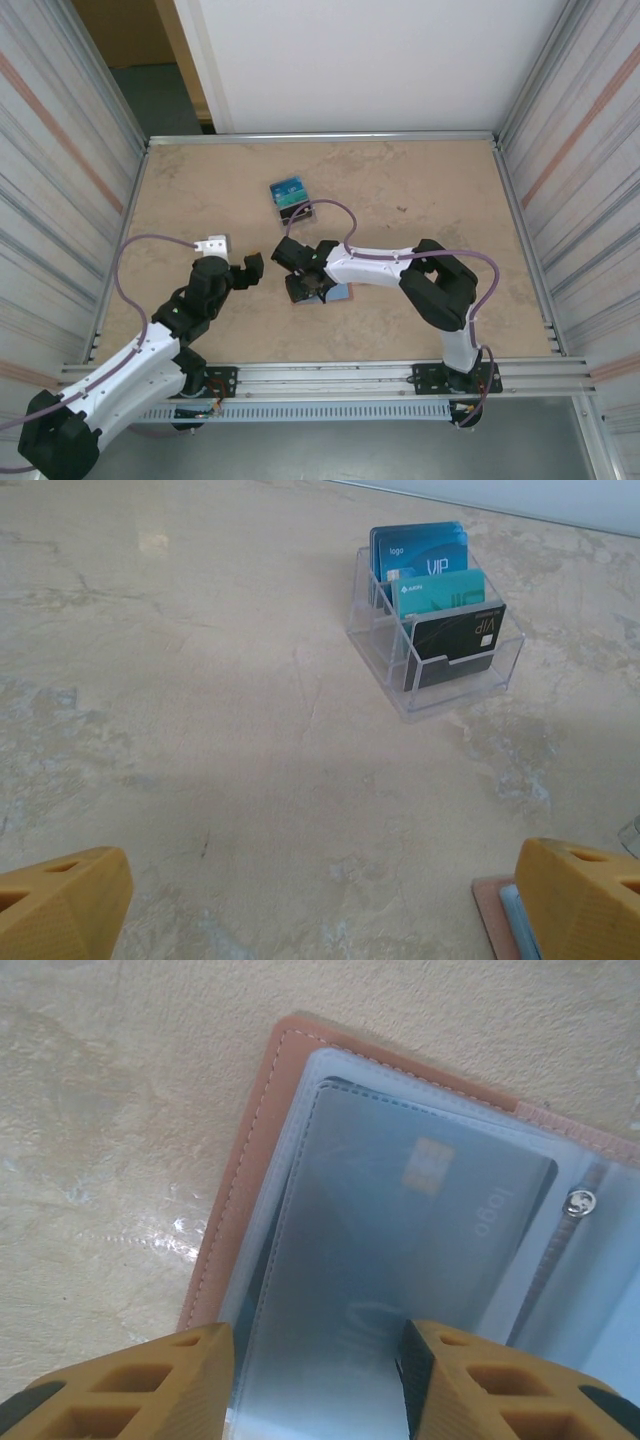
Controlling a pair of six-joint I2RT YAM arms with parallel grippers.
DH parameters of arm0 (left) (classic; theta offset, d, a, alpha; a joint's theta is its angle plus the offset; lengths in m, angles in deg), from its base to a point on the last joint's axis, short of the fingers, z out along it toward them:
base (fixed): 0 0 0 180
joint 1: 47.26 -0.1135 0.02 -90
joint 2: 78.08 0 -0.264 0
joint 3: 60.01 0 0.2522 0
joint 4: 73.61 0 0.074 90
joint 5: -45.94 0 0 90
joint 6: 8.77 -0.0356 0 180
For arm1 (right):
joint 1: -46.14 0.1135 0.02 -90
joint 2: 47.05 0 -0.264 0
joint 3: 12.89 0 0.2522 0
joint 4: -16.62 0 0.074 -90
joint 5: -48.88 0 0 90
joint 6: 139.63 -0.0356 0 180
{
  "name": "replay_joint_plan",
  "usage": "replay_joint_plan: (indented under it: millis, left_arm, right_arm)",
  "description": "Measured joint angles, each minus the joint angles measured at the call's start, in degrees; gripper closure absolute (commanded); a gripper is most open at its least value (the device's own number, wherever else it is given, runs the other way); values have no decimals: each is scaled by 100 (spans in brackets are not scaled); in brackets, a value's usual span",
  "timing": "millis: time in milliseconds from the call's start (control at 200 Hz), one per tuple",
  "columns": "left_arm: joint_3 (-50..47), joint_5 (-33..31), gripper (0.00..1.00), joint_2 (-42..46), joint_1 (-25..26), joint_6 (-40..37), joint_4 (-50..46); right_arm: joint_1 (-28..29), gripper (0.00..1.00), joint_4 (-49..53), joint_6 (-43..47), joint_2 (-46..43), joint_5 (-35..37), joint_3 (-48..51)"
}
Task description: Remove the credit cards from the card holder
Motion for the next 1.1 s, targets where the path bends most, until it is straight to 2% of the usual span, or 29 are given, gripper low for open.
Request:
replay_joint_plan:
  millis: [150, 271, 556, 872, 1097]
  left_arm:
    - [0, -2, 1, 0, 0, 2, 0]
    - [0, 2, 1, 0, 0, 17, -11]
    - [0, 22, 1, 2, 0, 17, -42]
    - [2, 101, 1, 72, 166, -50, -37]
    - [2, -87, 1, 76, 518, -140, -35]
  right_arm:
    - [-4, 53, 0, -26, 9, -46, 0]
    - [-13, 62, -7, -83, 11, -48, 13]
    - [-136, 74, -177, -94, -79, -114, 201]
    - [-286, 89, -546, -9, -302, -785, 540]
    - [-142, 90, -645, 157, -455, -1290, 715]
